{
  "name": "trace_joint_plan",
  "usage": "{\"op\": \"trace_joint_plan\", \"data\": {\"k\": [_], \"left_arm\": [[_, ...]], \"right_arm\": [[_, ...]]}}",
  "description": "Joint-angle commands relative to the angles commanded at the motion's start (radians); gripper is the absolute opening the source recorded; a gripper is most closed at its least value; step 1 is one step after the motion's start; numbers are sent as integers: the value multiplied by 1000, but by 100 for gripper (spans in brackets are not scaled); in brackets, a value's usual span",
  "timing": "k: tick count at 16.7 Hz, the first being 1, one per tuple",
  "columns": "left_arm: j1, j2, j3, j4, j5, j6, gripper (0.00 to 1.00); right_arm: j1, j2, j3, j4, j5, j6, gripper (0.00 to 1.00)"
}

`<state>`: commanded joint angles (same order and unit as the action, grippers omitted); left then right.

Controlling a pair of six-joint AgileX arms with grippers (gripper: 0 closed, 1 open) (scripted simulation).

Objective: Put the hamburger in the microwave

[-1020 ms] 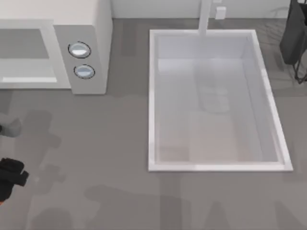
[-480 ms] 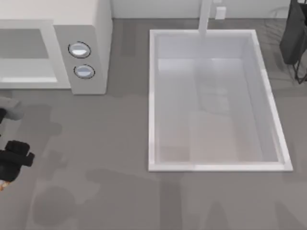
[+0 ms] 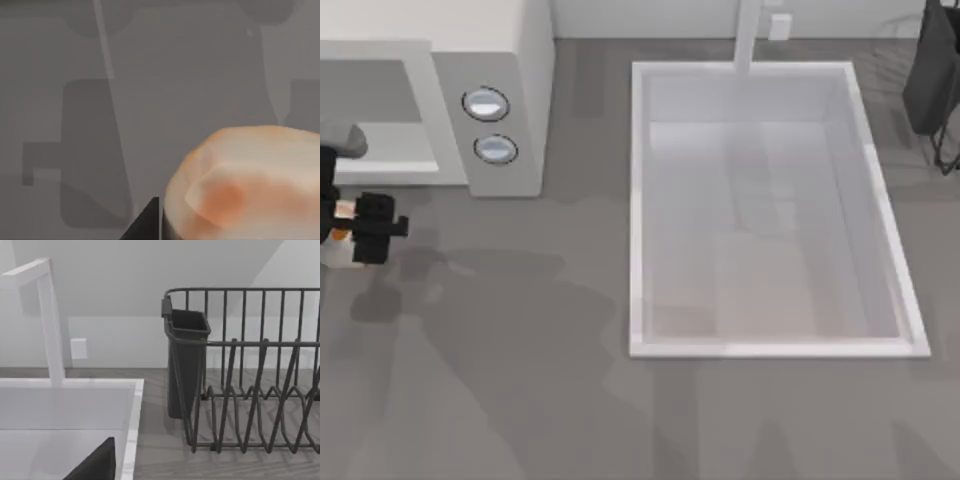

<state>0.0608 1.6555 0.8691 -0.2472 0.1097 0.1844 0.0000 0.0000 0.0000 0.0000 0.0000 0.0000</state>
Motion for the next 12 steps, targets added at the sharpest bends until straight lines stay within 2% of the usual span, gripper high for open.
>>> {"op": "trace_joint_plan", "data": {"k": [7, 12], "left_arm": [[97, 261, -74, 778, 77, -49, 0], [145, 364, -107, 1098, 120, -78, 0]], "right_arm": [[0, 0, 0, 0, 0, 0, 100], [0, 0, 0, 0, 0, 0, 100]]}}
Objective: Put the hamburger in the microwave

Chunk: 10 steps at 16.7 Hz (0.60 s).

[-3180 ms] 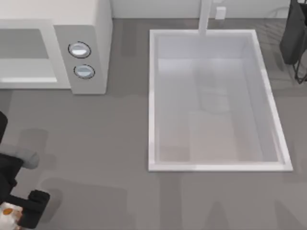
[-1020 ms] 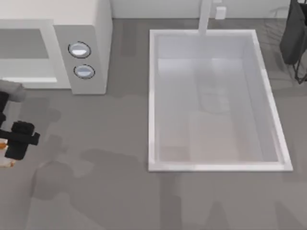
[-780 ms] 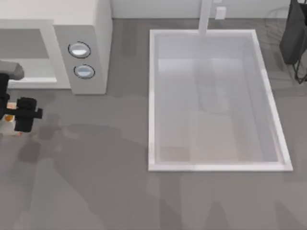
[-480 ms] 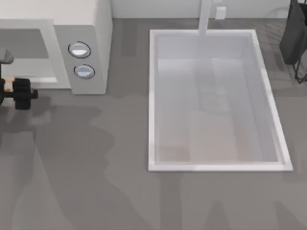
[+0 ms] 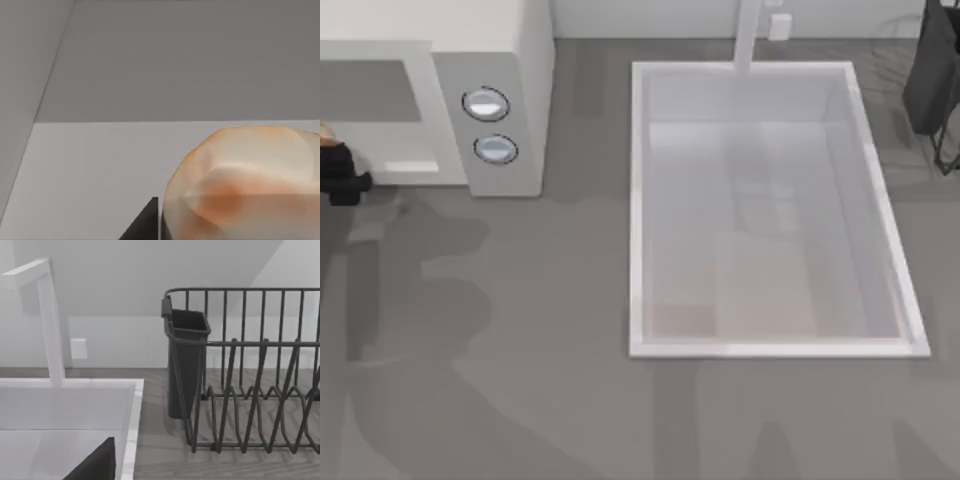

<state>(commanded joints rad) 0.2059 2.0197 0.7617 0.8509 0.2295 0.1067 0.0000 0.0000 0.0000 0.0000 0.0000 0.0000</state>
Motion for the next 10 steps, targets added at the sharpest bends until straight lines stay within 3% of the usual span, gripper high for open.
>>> {"op": "trace_joint_plan", "data": {"k": [10], "left_arm": [[5, 27, 14, 60, 10, -5, 0]], "right_arm": [[0, 0, 0, 0, 0, 0, 100]]}}
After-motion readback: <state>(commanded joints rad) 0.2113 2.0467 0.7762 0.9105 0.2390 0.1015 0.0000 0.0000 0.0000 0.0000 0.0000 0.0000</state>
